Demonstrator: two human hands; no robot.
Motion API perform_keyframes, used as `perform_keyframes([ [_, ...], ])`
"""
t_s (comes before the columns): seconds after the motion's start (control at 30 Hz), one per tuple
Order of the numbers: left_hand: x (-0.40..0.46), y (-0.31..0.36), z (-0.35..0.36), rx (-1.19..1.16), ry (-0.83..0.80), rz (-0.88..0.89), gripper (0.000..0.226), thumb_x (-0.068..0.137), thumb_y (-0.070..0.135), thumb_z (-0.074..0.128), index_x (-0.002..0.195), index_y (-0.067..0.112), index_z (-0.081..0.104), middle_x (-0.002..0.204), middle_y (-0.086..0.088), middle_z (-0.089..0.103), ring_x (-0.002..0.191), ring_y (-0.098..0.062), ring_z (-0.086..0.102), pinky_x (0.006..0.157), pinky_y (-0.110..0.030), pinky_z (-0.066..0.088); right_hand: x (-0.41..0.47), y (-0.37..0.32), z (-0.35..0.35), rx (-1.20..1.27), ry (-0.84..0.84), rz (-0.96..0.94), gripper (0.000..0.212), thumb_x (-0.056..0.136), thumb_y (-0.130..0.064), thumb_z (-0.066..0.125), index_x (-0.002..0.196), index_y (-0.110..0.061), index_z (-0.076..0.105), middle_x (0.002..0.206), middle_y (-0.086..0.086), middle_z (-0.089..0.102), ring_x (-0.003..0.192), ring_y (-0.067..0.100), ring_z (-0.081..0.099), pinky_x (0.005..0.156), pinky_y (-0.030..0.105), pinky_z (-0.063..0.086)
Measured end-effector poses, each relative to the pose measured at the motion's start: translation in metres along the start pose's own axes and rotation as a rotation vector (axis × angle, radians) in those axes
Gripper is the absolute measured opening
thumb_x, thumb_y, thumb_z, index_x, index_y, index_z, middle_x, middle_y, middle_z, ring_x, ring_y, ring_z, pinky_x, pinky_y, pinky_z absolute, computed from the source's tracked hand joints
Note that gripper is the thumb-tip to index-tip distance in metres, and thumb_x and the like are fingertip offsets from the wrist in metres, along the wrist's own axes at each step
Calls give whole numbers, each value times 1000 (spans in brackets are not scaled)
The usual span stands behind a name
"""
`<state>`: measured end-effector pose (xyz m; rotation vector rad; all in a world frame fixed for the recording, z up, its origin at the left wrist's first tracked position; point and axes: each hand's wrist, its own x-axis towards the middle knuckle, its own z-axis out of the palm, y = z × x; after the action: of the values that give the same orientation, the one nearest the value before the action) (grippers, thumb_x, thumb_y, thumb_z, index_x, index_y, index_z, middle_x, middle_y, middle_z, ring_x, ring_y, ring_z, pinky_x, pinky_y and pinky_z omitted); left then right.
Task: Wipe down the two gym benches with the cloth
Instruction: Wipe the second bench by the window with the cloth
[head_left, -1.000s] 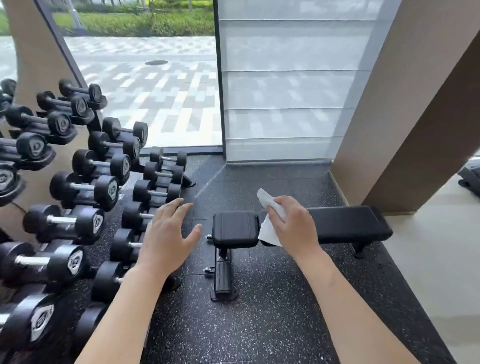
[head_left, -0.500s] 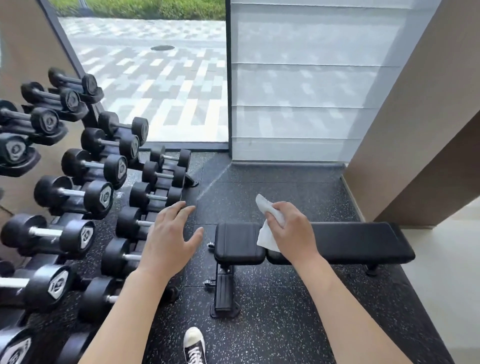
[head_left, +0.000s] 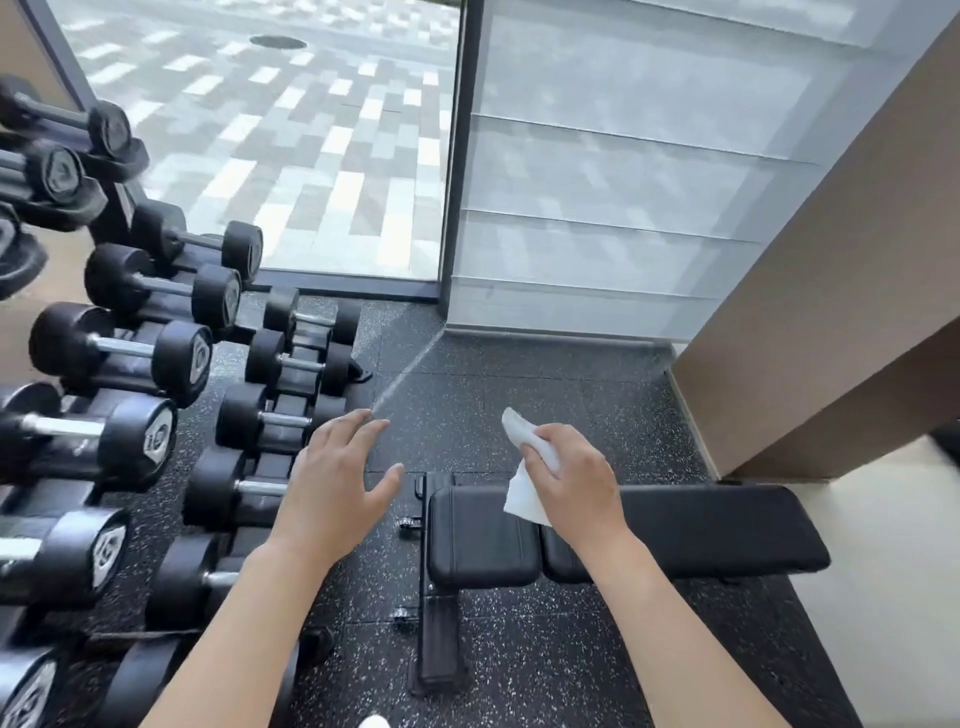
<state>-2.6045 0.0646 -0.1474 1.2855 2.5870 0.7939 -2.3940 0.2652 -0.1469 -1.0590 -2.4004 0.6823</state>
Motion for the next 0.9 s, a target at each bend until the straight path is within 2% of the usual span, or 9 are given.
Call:
perform_keyframes([
  [0.17, 32, -29, 31, -1, -70, -8, 61, 97, 43, 69, 151, 18, 55, 158, -2, 48, 150, -23, 37, 122, -50, 37, 26, 16, 40, -31, -77, 40, 19, 100, -42, 58, 114, -30, 63, 103, -20, 62, 85, 3, 55, 73, 27, 41],
  [0.43, 73, -83, 121, 31, -137, -66, 60, 98, 47, 64, 152, 21, 53, 160, 2, 45, 149, -20, 37, 120, -45, 38, 66, 79, 128, -51, -225, 58, 18, 99, -45, 57, 112, -33, 61, 103, -20, 63, 88, 4, 59, 77, 32, 49],
  [0.6, 85, -115, 202, 22, -158, -112, 60, 100, 51, 54, 152, 21, 52, 158, 4, 47, 147, -18, 38, 119, -44, 39, 84, 137, 200, -70, -327, 35, 15, 97, -47, 58, 108, -36, 58, 99, -19, 63, 86, 5, 59, 74, 30, 46],
  [0.73, 90, -145, 273, 12, -171, -141, 70, 96, 60, 37, 152, 20, 53, 154, 4, 51, 145, -18, 41, 120, -45, 39, 91, 190, 262, -70, -387, 51, 17, 96, -48, 58, 108, -36, 58, 102, -17, 64, 91, 7, 59, 75, 29, 43],
  [0.83, 88, -172, 327, -1, -192, -157, 63, 101, 55, 48, 154, 20, 50, 154, 2, 51, 145, -19, 41, 120, -46, 39, 91, 225, 313, -71, -425, 35, 16, 96, -44, 60, 109, -35, 60, 105, -17, 64, 95, 6, 57, 75, 26, 38],
  [0.9, 83, -189, 361, -9, -220, -170, 63, 102, 51, 55, 156, 21, 46, 156, 3, 48, 147, -18, 38, 122, -46, 36, 88, 245, 345, -62, -454, 31, 17, 97, -41, 61, 111, -31, 61, 106, -14, 66, 95, 10, 59, 77, 30, 43],
])
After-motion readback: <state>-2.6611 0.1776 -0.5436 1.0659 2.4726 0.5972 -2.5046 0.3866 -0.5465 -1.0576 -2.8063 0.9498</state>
